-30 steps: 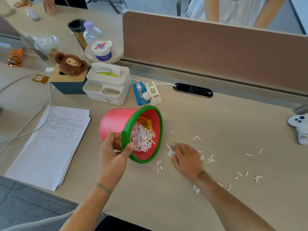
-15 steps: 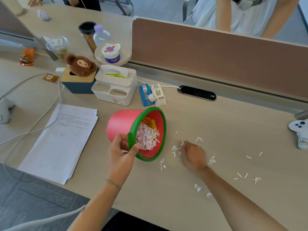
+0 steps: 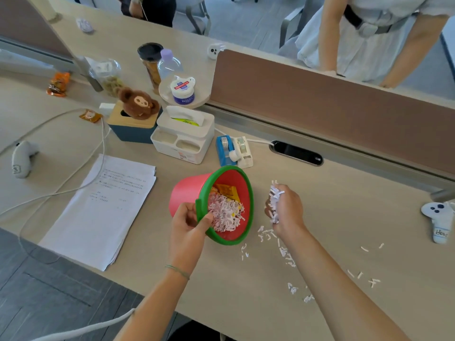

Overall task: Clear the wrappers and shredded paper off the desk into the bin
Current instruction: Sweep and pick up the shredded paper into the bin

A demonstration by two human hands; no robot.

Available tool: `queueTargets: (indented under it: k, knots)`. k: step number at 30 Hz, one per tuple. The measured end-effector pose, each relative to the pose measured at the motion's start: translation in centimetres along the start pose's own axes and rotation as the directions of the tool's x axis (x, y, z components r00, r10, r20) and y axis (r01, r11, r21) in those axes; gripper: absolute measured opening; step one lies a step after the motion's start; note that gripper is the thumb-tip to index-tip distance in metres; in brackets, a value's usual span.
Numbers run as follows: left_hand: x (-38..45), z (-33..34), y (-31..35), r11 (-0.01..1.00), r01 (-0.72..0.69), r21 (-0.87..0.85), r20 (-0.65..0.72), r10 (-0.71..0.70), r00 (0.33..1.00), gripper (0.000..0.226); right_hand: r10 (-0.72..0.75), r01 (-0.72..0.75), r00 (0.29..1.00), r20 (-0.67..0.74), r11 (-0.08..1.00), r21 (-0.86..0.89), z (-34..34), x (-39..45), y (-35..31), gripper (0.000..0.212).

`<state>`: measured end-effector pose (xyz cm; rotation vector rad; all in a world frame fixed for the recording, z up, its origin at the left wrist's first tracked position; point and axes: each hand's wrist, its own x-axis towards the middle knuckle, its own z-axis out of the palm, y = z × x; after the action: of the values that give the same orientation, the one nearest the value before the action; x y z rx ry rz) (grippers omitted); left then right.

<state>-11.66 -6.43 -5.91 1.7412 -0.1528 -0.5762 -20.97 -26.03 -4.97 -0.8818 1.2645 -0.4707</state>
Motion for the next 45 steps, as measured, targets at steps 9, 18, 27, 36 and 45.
queueTargets:
  k: [9, 18, 27, 36, 45]
  knots:
    - [0.9, -1.0, -0.6, 0.993, 0.052, -0.102, -0.061, -0.059, 0.996, 0.021, 0.081, -0.088, 0.974, 0.214, 0.996, 0.027, 8.0, -0.8, 2.3, 0.036]
    - [1.5, -2.0, 0.2, 0.978, 0.065, -0.198, -0.083, -0.083, 0.993, 0.035, -0.173, 0.289, 0.93, 0.325, 0.891, -0.351, 9.9, -0.9, 2.8, 0.03]
    - [1.4, -1.6, 0.5, 0.982, 0.061, -0.177, -0.043, -0.07, 0.997, 0.03, -0.152, 0.641, 0.743, 0.651, 0.441, -0.629, 8.5, -0.6, 1.2, 0.016]
    - [1.7, -1.7, 0.7, 0.989, 0.04, -0.145, -0.035, -0.046, 0.998, 0.02, 0.238, 0.605, 0.594, 0.769, 0.498, -0.621, 6.1, 0.1, -1.3, 0.045]
    - [1.9, -1.9, 1.0, 0.992, 0.007, -0.126, -0.048, -0.013, 0.999, 0.017, -0.275, 0.512, 0.858, 0.434, 0.522, -0.683, -0.3, 6.7, -1.9, 0.032]
